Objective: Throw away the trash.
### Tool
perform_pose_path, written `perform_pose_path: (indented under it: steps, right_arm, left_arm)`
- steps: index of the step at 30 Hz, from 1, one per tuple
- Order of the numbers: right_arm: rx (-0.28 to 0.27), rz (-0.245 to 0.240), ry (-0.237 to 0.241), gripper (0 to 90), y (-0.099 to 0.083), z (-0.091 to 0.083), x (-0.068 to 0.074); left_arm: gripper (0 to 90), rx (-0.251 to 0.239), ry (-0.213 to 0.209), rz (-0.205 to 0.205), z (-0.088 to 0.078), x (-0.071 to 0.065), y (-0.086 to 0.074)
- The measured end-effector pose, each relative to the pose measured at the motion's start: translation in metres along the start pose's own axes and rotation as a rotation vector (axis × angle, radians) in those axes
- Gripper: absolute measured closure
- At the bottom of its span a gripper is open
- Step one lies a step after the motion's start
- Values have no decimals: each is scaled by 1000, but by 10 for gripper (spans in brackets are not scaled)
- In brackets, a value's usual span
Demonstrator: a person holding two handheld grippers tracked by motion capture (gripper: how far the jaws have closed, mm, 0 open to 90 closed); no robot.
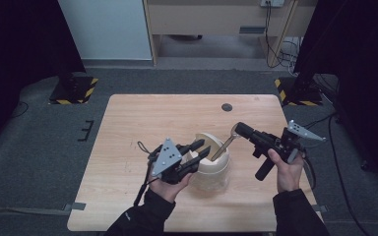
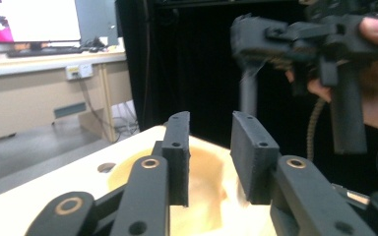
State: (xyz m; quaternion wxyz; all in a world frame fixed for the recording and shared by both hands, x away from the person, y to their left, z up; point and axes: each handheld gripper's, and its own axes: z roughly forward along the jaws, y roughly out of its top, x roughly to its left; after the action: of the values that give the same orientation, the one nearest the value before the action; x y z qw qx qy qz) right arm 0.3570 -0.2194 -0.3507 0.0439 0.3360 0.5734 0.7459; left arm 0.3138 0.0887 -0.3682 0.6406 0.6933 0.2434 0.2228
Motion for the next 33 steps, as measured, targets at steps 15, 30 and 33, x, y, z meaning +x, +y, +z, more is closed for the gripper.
perform_pose_path:
  steps: [15,30,33]
  right_arm:
    - [-123,-109,-171,853,29,-22,-15]
    - [10,-166,-241,852,-4,13,-38]
    - [32,-169,-245,851,-10,17,-40]
  left_arm:
    - [433,202,175,-74,-85,68,-57]
    - [286,411,326,-222,-110,121,-127]
    - [277,421,328,-231,-109,122,-129]
